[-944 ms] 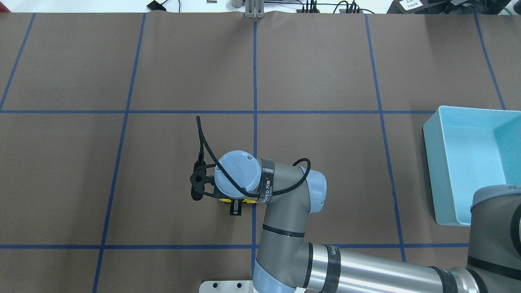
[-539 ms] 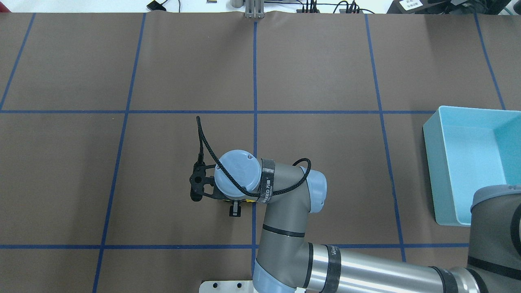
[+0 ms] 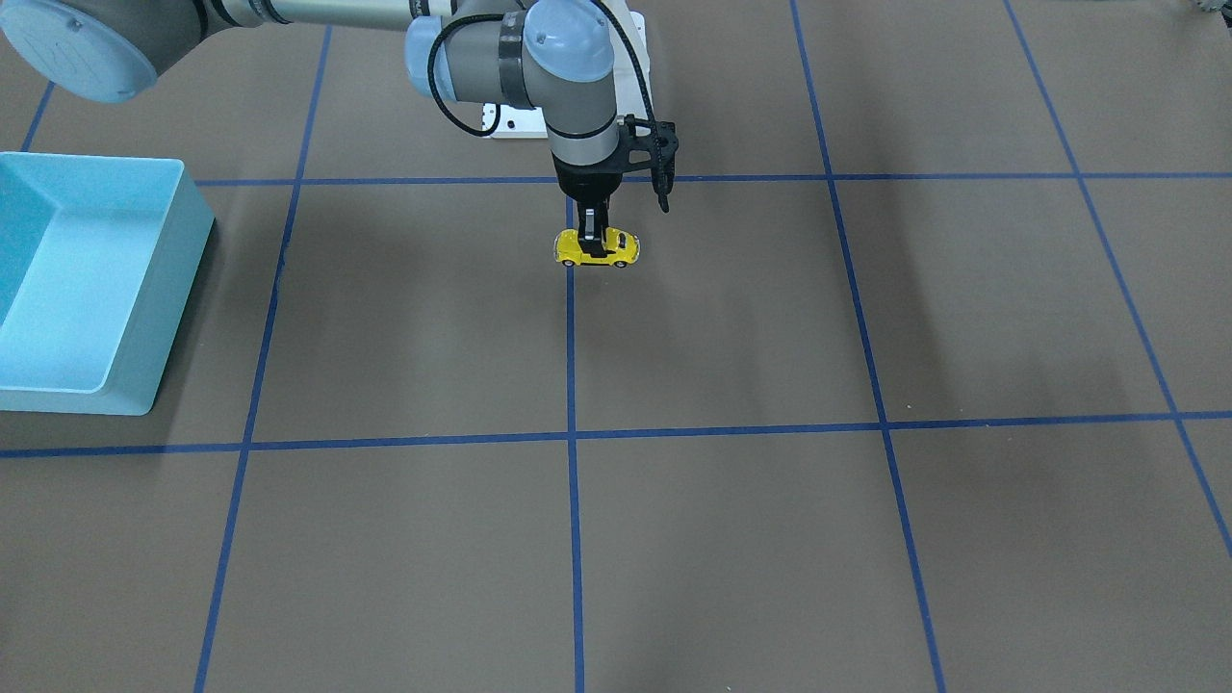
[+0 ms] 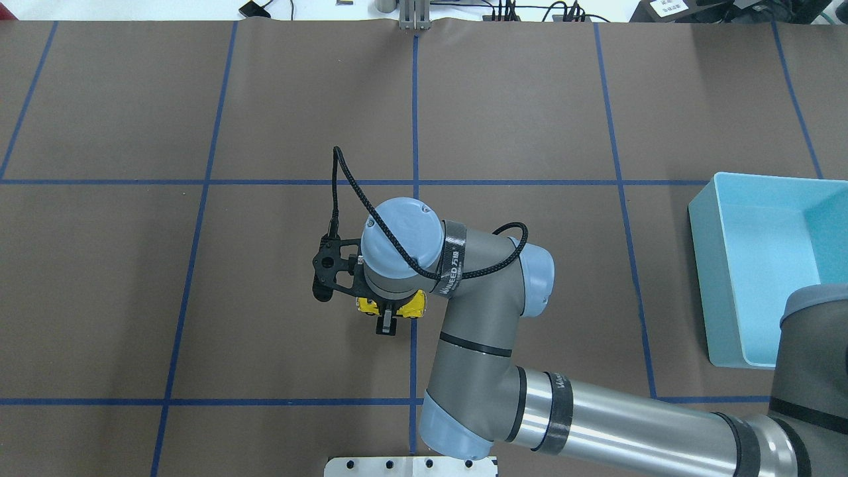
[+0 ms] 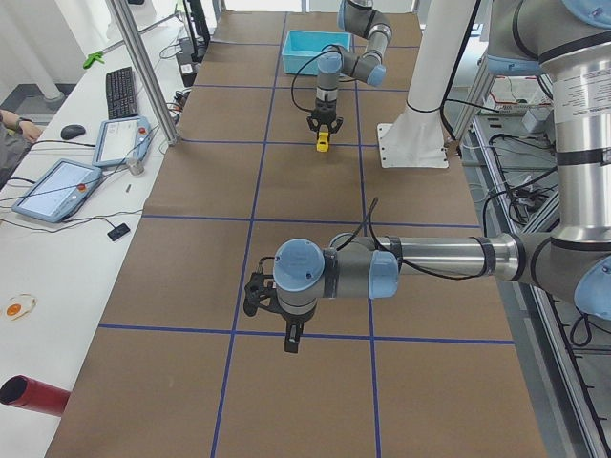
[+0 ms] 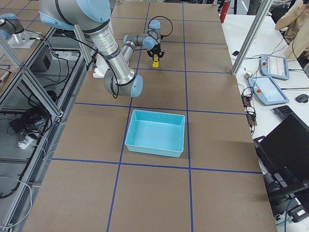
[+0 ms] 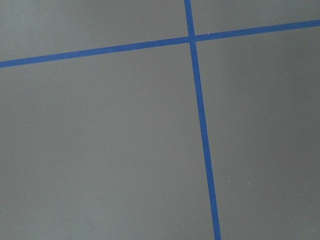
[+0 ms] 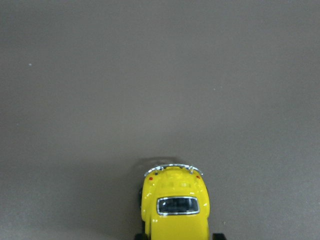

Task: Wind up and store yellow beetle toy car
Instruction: 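Close the right gripper on the yellow car and lift it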

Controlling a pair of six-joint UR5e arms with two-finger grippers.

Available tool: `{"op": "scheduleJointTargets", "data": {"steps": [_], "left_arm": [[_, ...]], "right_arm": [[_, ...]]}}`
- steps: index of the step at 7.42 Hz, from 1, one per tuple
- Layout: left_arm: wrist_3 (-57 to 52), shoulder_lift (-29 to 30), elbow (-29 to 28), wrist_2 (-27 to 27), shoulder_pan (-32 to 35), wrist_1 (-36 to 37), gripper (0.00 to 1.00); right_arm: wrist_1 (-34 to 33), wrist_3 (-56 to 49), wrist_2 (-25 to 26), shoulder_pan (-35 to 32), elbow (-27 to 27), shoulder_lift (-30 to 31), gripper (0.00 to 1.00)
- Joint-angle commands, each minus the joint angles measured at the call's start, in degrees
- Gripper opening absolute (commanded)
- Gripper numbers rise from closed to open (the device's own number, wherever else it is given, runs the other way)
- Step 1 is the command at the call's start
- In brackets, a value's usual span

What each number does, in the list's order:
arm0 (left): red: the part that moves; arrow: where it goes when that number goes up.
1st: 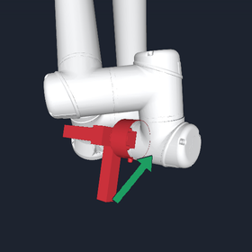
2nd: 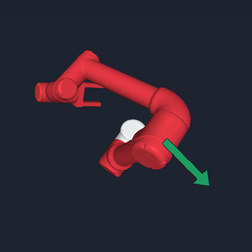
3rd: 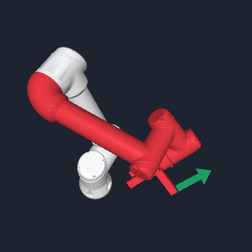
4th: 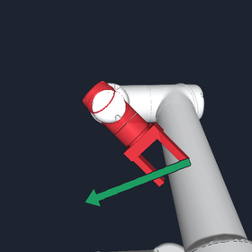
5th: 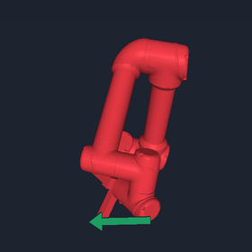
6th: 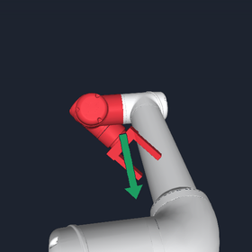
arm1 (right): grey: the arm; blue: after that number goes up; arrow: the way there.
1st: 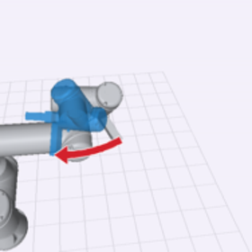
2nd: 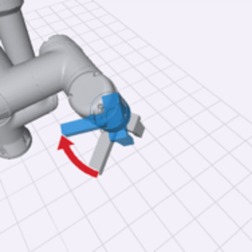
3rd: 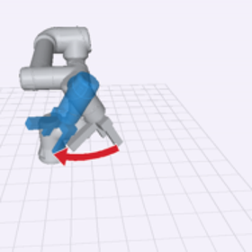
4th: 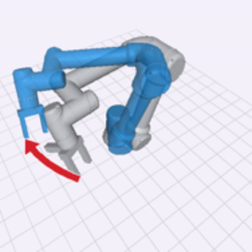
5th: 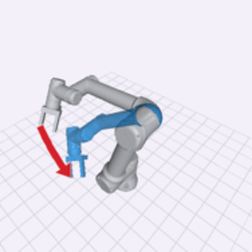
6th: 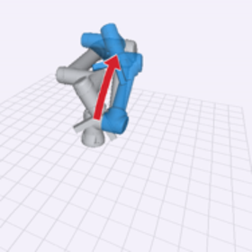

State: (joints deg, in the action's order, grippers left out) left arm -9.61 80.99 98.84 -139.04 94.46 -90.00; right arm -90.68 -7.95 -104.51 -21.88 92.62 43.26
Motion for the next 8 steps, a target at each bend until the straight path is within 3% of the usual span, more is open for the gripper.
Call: {"op": "scheduleJointTargets", "data": {"steps": [1,2,4,8], "left_arm": [[0.3,8.5,-8.9,-0.4,-0.2,0.0,1.00],[0.3,9.3,-10.0,-0.4,-0.2,0.0,1.00],[0.3,9.2,-10.2,-0.4,-0.2,-0.1,1.00],[0.5,9.1,-9.9,-0.7,-0.2,0.0,1.00]], "right_arm": [[-8.1,-0.5,-3.4,-3.6,8.4,3.3,0.00],[-9.9,-0.9,-4.7,-6.0,12.4,7.1,0.00],[-10.1,-3.9,-12.5,-16.0,16.6,14.3,0.00],[-10.3,-27.5,-19.4,-32.7,23.7,32.3,0.00]]}}
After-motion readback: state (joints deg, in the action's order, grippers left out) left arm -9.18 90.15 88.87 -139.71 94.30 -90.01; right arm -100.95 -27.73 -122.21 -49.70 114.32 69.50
